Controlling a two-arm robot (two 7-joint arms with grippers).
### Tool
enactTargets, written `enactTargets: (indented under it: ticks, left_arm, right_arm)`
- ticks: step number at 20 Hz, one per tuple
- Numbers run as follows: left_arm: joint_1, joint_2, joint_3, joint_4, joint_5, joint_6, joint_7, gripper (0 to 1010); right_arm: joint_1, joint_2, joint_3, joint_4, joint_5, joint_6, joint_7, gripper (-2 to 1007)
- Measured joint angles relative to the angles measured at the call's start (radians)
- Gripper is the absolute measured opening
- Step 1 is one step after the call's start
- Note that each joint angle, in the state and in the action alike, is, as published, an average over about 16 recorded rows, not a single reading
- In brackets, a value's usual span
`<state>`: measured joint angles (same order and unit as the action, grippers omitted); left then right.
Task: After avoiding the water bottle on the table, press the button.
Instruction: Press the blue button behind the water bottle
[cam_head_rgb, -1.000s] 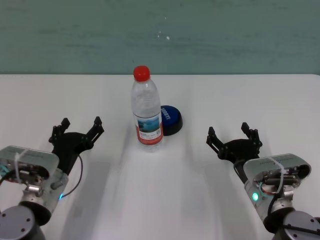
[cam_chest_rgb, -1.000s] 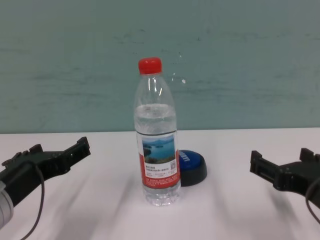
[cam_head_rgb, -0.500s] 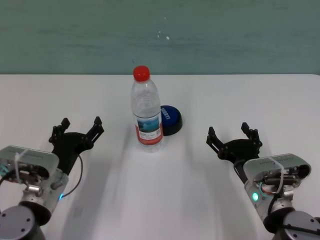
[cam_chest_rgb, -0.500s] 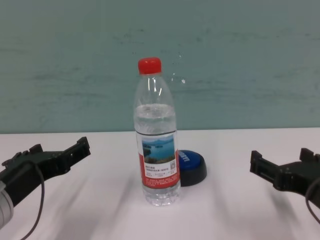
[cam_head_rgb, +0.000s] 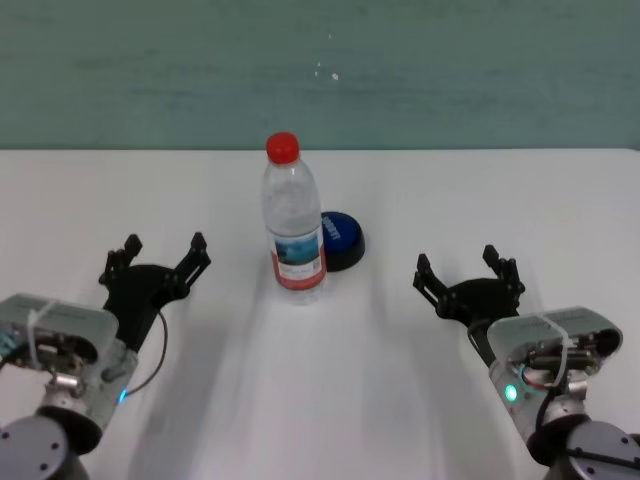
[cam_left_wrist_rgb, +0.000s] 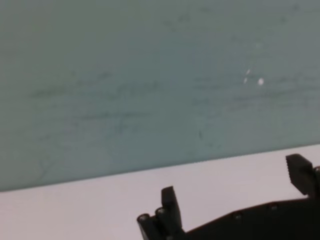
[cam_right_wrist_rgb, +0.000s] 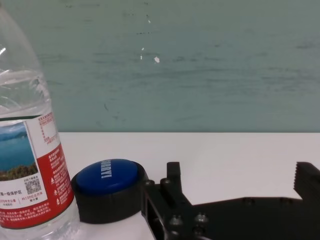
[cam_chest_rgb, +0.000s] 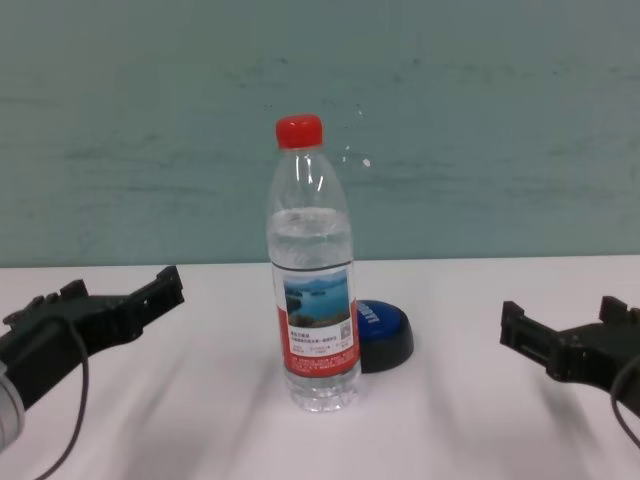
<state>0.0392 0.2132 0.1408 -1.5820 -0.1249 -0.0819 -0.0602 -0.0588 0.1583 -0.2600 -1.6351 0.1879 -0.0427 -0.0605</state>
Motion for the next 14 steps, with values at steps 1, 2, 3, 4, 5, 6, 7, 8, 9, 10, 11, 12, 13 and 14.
enactTargets:
  ticks: [1, 2, 3, 4, 5, 6, 7, 8, 9, 10, 11, 12, 13, 14]
  left_arm:
    - [0.008, 0.000, -0.002, -0.012, 0.003, 0.000, -0.002, 1000]
    - [0.016, 0.000, -0.003, -0.025, 0.006, 0.001, -0.005, 1000]
    - [0.026, 0.000, -0.005, -0.040, 0.010, 0.002, -0.007, 1000]
    - [0.037, 0.001, -0.007, -0.056, 0.014, 0.004, -0.011, 1000]
    - [0.049, 0.003, -0.009, -0.072, 0.018, 0.006, -0.014, 1000]
    - [0.062, 0.004, -0.012, -0.090, 0.023, 0.008, -0.018, 1000]
    - [0.075, 0.006, -0.015, -0.108, 0.027, 0.010, -0.022, 1000]
    - [0.088, 0.007, -0.018, -0.125, 0.032, 0.012, -0.026, 1000]
    - [0.101, 0.009, -0.022, -0.141, 0.036, 0.014, -0.030, 1000]
    - [0.114, 0.012, -0.024, -0.157, 0.040, 0.015, -0.035, 1000]
    - [0.126, 0.016, -0.027, -0.171, 0.044, 0.016, -0.042, 1000]
    - [0.139, 0.020, -0.029, -0.184, 0.048, 0.017, -0.049, 1000]
    - [0.150, 0.025, -0.031, -0.195, 0.052, 0.017, -0.057, 1000]
    - [0.161, 0.031, -0.032, -0.205, 0.057, 0.016, -0.065, 1000]
  right_arm:
    - [0.000, 0.000, 0.000, 0.000, 0.000, 0.000, 0.000, 1004]
    - [0.000, 0.000, 0.000, 0.000, 0.000, 0.000, 0.000, 1004]
    - [0.000, 0.000, 0.000, 0.000, 0.000, 0.000, 0.000, 1004]
    - [0.000, 0.000, 0.000, 0.000, 0.000, 0.000, 0.000, 1004]
    - [0.000, 0.000, 0.000, 0.000, 0.000, 0.000, 0.000, 1004]
    - [0.000, 0.000, 0.000, 0.000, 0.000, 0.000, 0.000, 1004]
    - [0.000, 0.000, 0.000, 0.000, 0.000, 0.000, 0.000, 1004]
    - [0.000, 0.000, 0.000, 0.000, 0.000, 0.000, 0.000, 1004]
    - [0.000, 0.000, 0.000, 0.000, 0.000, 0.000, 0.000, 1004]
    - [0.000, 0.000, 0.000, 0.000, 0.000, 0.000, 0.000, 1004]
    - [0.000, 0.000, 0.000, 0.000, 0.000, 0.000, 0.000, 1004]
    - [0.000, 0.000, 0.000, 0.000, 0.000, 0.000, 0.000, 1004]
    - [0.000, 0.000, 0.000, 0.000, 0.000, 0.000, 0.000, 1004]
    - [0.000, 0.000, 0.000, 0.000, 0.000, 0.000, 0.000, 1004]
